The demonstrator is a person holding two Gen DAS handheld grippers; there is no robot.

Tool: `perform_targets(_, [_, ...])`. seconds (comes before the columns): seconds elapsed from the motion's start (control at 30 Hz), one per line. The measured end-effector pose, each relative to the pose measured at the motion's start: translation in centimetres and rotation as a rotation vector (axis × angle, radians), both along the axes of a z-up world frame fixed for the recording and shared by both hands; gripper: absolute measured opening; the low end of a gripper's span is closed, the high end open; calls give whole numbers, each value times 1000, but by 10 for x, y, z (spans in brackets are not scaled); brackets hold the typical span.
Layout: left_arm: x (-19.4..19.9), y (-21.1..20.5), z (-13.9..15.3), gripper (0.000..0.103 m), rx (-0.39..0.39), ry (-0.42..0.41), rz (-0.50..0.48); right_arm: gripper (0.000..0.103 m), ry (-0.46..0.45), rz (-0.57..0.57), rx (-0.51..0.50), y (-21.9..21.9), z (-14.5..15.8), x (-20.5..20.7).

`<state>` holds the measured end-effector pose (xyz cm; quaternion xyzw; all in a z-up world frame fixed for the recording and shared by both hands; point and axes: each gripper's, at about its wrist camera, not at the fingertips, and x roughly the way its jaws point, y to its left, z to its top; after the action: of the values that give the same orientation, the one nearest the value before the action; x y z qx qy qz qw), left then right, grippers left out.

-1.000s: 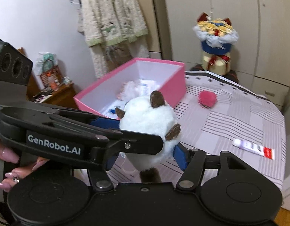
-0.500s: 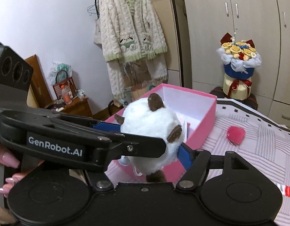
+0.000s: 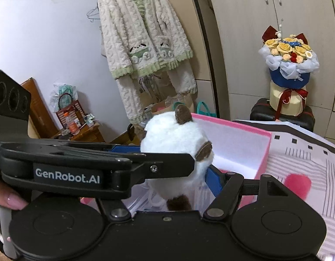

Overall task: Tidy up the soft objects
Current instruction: 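Carry the plush cat with the left tool into the pink box and release, then move the left tool to the pink pom-pom while the right tool moves to the toothpaste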

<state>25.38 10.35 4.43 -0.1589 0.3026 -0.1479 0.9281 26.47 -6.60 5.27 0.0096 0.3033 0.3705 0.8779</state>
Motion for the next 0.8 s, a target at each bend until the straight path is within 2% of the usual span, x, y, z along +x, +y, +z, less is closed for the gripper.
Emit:
perform_targets(0.2, [44,7,-17,62,23,68,-35,75,75,-11,-4,6,-20,41])
perform_targets(0.37, [56,10,-32,66,35,81,2,75,42,-31,-58,13,-31,50])
perform_targets(0.47, [51,7,-34,78,136,23,63,75,11,-53,-78,9,-32,45])
perform_targets(0.53, [44,8,-33,78,202,-6,96,75,-2,-64,-92,4,-31,40])
perform_targets(0.67, [25,15,-26,78,196,-18,74,76,-24,-64,-109,-5,-27,25])
perform_targets(0.8, [-6,17,-11,78,226,-75,58,76,-80,-60,-111,-19,-16,-1])
